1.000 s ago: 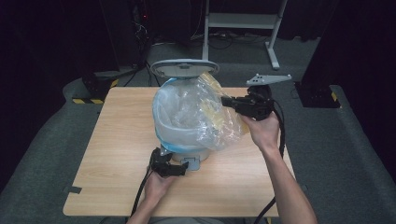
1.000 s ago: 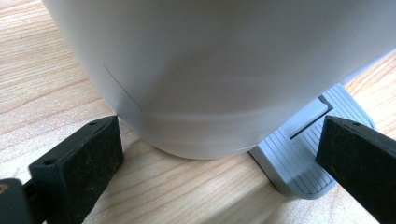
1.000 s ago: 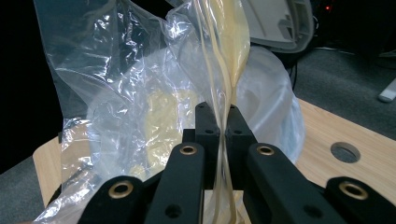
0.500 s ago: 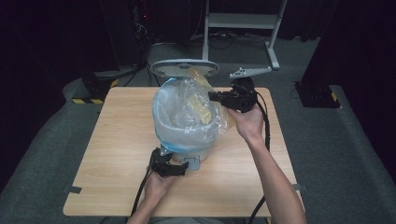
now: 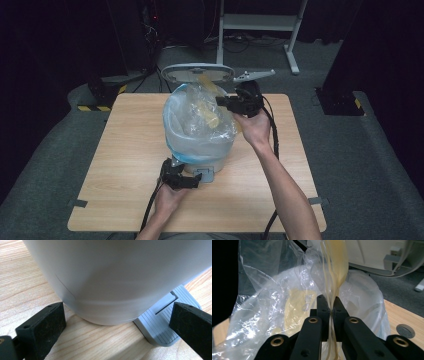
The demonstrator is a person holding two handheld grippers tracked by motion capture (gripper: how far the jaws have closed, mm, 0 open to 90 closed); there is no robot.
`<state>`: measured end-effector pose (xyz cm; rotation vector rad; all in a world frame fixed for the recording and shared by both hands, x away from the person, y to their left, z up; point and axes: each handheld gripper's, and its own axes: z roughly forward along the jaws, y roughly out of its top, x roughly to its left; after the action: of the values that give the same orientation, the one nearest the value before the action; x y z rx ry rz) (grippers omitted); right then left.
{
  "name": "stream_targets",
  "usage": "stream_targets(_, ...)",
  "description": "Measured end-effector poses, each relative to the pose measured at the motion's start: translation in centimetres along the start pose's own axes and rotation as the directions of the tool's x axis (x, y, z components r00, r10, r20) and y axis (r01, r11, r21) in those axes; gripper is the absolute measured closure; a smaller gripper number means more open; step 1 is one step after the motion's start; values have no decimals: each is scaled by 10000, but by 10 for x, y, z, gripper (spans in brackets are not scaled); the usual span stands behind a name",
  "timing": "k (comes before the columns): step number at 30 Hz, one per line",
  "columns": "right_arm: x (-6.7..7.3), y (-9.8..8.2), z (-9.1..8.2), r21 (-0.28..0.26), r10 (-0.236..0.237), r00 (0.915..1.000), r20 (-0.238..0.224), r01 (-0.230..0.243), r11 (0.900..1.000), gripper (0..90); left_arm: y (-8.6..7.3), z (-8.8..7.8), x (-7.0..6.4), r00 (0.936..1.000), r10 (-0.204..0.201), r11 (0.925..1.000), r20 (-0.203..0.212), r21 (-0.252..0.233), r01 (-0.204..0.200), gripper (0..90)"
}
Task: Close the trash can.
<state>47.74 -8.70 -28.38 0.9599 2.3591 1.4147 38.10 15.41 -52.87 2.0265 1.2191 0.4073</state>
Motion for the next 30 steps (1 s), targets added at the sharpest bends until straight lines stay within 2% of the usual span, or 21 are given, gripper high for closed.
stream_targets(7, 2, 1, 17, 341, -136, 9993, 350, 124, 9993, 881, 0, 0, 0, 10000, 46, 10000, -21, 29, -46, 5)
stream_targets(10, 4, 1, 25, 647, -280, 9978, 605, 241, 9976, 880, 0, 0, 0, 10000, 64, 10000, -15, 45, -64, 5)
stream_targets(11, 4, 0, 31, 965, -413, 9971, 639, 350, 9947, 875, 0, 0, 0, 10000, 64, 10000, -14, 45, -64, 5)
stream_targets(13, 5, -1, 34, 1109, -443, 9969, 654, 369, 9931, 870, 0, 0, 0, 10000, 60, 10000, -11, 41, -60, 5)
stream_targets(14, 5, -3, 38, 1364, -523, 9964, 668, 428, 9897, 861, 0, 0, 0, 10000, 61, 10000, -14, 42, -61, 5)
stream_targets(15, 6, -4, 41, 1510, -595, 9957, 714, 482, 9874, 848, 0, 1, -2, 9997, -227, 9996, 33, -185, 228, 5)
stream_targets(16, 8, -4, 41, 1522, -705, 9943, 803, 577, 9867, 826, 0, 0, 0, 10000, 41, 10000, -20, 21, -41, 5)
stream_targets(17, 9, -4, 41, 1536, -641, 9946, 821, 510, 9868, 732, 0, 0, 0, 10000, 59, 10000, -12, 40, -59, 5)
stream_targets(18, 9, -4, 41, 1536, -641, 9946, 821, 510, 9868, 732, 0, 0, 0, 10000, 67, 10000, -9, 46, -67, 5)
stream_targets(20, 8, -4, 41, 1509, -556, 9950, 829, 427, 9876, 631, 0, 0, 0, 10000, 50, 10000, -11, 32, -50, 5)
stream_targets(21, 8, -4, 40, 1358, -324, 9967, 746, 220, 9905, 592, 0, 0, 0, 10000, 46, 10000, -9, 28, -46, 5)
stream_targets(22, 5, -4, 37, 1297, -422, 9961, 773, 319, 9910, 563, 0, 0, 0, 10000, 49, 10000, -9, 29, -49, 5)
stream_targets(24, 3, -4, 33, 1052, -225, 9974, 685, 153, 9943, 503, 0, 0, 0, 10000, 60, 10000, -8, 37, -60, 5)
stream_targets(27, 4, -3, 21, 599, -93, 9979, 633, 55, 9982, 460, 0, 0, 0, 10000, 54, 10000, -6, 32, -54, 5)
stream_targets(30, 6, -3, 13, 359, -123, 9977, 661, 100, 9993, 455, 0, 0, 0, 10000, 52, 10000, -7, 32, -52, 5)
